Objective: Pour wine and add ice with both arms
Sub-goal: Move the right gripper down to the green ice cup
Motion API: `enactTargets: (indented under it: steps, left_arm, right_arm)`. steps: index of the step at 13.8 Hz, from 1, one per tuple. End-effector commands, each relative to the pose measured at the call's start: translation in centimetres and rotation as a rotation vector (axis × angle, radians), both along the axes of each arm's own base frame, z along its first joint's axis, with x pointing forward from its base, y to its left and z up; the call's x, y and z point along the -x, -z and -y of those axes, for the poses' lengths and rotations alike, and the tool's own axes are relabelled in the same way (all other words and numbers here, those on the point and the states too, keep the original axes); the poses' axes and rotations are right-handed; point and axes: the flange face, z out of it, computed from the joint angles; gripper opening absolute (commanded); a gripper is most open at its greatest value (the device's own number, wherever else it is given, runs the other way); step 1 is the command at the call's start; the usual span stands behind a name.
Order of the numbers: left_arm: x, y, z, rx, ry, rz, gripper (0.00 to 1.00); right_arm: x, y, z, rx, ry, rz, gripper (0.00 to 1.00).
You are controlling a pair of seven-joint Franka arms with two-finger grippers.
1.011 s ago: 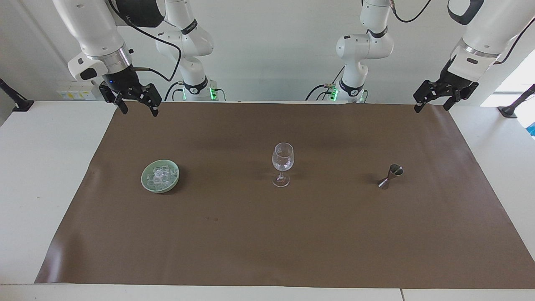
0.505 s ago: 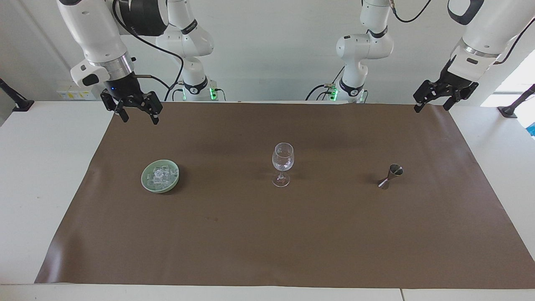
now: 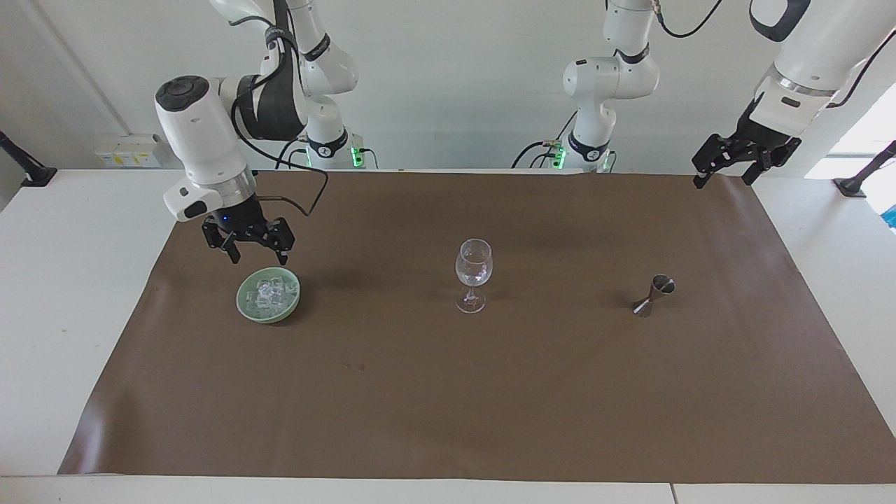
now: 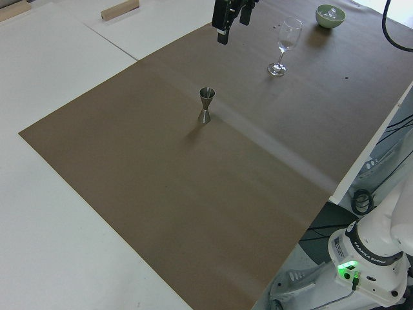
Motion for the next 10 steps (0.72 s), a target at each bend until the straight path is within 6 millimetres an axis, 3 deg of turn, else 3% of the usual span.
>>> enactTargets:
  steps: [1,3,5,8,10]
  left_arm:
    - [0.8,0.0,-0.3,-0.007,-0.002,0.006,1.00]
    - [0.8,0.0,-0.3,-0.007,-0.002,0.006,1.00]
    - [0.8,0.0,-0.3,-0.007,-0.002,0.006,1.00]
    - [0.8,0.0,-0.3,-0.007,-0.002,0.006,1.00]
    - [0.8,0.0,-0.3,-0.007,-0.002,0.006,1.00]
  right_arm:
    - [0.9,3.2,0.7,0.025,-0.045,-0.004,1.00]
    - [1.2,5.6,1.0,0.026,-0.047,-0.021,1.00]
    - [1.0,8.3,2.6,0.027,-0.028,-0.054,1.00]
    - [1.5,10.0,3.7,0.031,-0.049,-0.050,1.00]
    - [1.6,10.1,3.9,0.033,-0.063,-0.050,0.85]
